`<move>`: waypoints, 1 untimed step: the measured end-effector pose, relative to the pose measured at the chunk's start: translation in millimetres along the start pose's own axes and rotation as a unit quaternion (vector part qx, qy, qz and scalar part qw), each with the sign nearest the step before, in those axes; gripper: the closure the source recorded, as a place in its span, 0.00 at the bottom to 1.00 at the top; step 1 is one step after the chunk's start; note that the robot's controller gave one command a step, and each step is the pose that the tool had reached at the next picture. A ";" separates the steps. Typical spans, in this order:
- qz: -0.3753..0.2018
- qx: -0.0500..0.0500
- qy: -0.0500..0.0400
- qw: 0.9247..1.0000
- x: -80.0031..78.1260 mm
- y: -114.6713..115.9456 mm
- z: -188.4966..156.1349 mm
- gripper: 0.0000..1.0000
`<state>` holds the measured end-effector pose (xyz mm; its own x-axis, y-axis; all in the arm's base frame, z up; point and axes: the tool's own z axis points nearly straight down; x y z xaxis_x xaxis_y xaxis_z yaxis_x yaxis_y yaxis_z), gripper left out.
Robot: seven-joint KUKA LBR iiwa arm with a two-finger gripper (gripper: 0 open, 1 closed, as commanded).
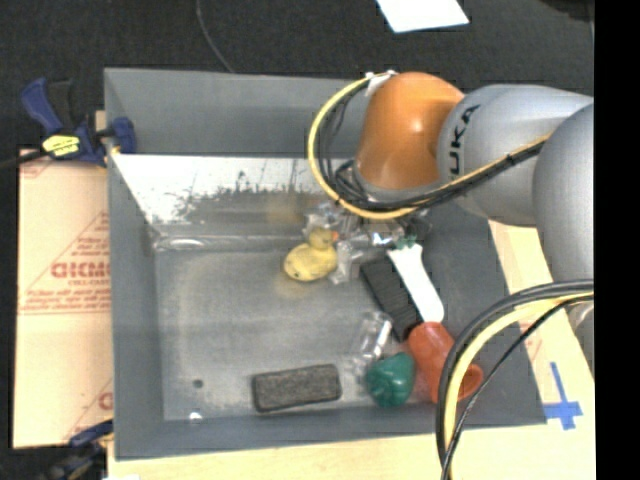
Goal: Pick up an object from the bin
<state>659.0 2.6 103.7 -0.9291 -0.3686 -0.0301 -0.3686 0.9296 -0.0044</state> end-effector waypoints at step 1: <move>0.001 0.001 -0.003 1.000 -2.1 -1.1 -10.6 1.00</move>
Offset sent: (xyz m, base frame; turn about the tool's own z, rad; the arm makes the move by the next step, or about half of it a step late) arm 0.0005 -0.0002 0.0659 0.0006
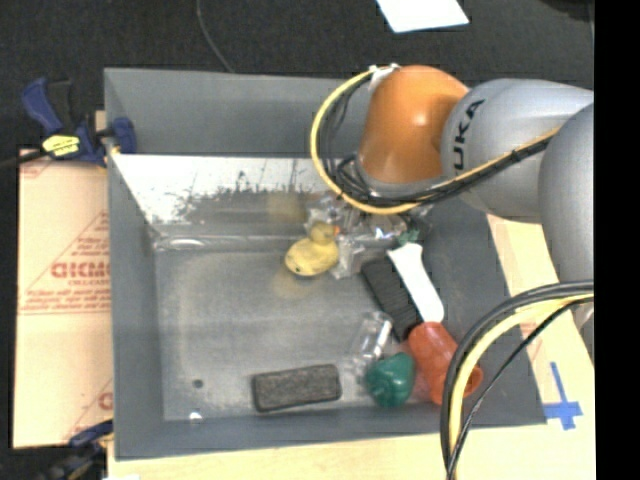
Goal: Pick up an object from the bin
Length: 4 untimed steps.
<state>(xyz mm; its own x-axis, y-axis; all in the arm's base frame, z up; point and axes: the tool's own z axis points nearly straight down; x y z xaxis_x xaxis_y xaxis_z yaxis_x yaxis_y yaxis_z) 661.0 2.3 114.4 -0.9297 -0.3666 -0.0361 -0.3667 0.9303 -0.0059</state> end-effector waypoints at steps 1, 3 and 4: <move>0.002 0.000 0.000 1.000 -1.4 -0.8 -56.2 1.00; 0.004 0.001 -0.003 1.000 -3.2 -1.9 -74.7 1.00; 0.005 -0.002 0.000 1.000 -0.6 -1.0 -54.9 1.00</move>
Offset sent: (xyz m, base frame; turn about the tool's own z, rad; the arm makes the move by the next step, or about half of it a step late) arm -0.0022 0.0000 0.0462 0.0003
